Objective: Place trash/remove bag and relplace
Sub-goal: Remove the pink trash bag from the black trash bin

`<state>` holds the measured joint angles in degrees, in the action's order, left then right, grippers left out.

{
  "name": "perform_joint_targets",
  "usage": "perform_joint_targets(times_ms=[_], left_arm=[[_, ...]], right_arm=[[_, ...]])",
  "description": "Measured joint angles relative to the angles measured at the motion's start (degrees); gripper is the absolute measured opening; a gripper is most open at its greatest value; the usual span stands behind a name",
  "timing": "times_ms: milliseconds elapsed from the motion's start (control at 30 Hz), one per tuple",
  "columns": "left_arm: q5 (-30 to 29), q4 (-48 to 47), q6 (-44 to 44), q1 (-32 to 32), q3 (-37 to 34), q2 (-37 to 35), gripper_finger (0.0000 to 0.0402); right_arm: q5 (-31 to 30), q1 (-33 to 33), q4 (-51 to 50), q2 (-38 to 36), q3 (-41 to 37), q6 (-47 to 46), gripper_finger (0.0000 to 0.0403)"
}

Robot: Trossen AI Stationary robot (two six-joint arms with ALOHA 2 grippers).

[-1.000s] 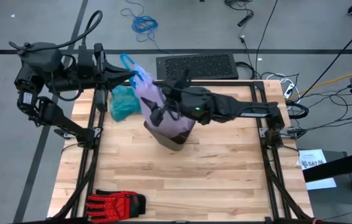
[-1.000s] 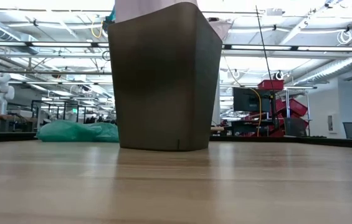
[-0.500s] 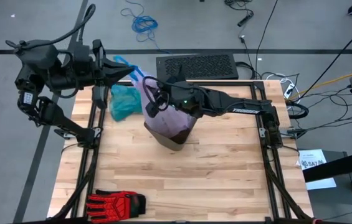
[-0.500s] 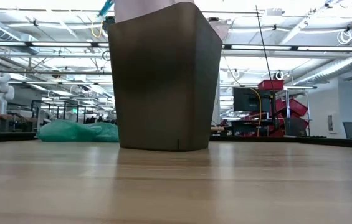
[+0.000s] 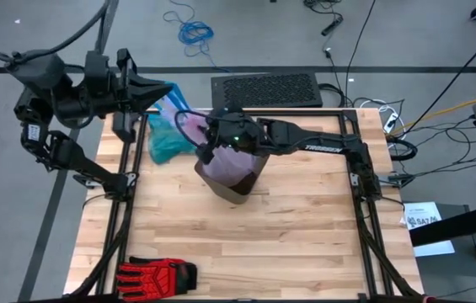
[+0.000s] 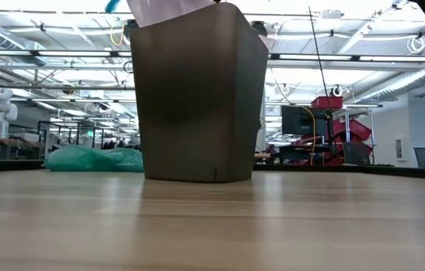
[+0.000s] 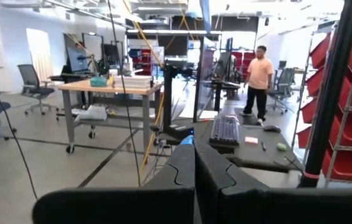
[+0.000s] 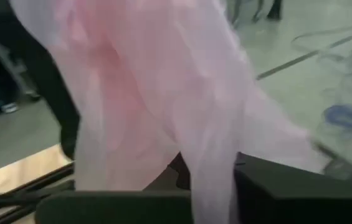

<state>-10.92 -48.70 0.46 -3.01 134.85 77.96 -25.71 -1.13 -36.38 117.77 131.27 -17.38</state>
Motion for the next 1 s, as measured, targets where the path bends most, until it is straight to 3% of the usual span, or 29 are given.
perform_joint_targets(times_ms=[200,333,500,667,833,1000], left_arm=[[0.44,1.05,-0.01,-0.02,0.15,-0.16,0.0000],[0.60,0.86,-0.10,-0.04,0.20,-0.34,0.0000],[0.57,0.54,-0.12,-0.02,0.21,-0.52,0.0000],[0.55,-0.55,-0.12,-0.02,0.20,-0.53,0.0000],[0.42,-1.42,-0.14,-0.02,0.20,-0.53,0.0000],[0.35,-1.41,-0.14,-0.02,0.20,-0.53,0.0000]], right_arm=[[4.96,-0.10,-0.25,-1.43,-0.21,1.41,0.0037],[6.63,-0.14,-0.98,-4.39,-0.23,2.46,0.0105],[16.18,-0.82,-1.35,-7.70,-0.19,0.84,0.0199],[16.61,-0.80,-2.38,-10.90,-0.19,3.10,0.0270],[16.45,-1.60,-2.99,-12.42,-0.17,3.16,0.0307],[16.36,-2.45,-4.53,-11.77,-0.02,1.67,0.0313]])
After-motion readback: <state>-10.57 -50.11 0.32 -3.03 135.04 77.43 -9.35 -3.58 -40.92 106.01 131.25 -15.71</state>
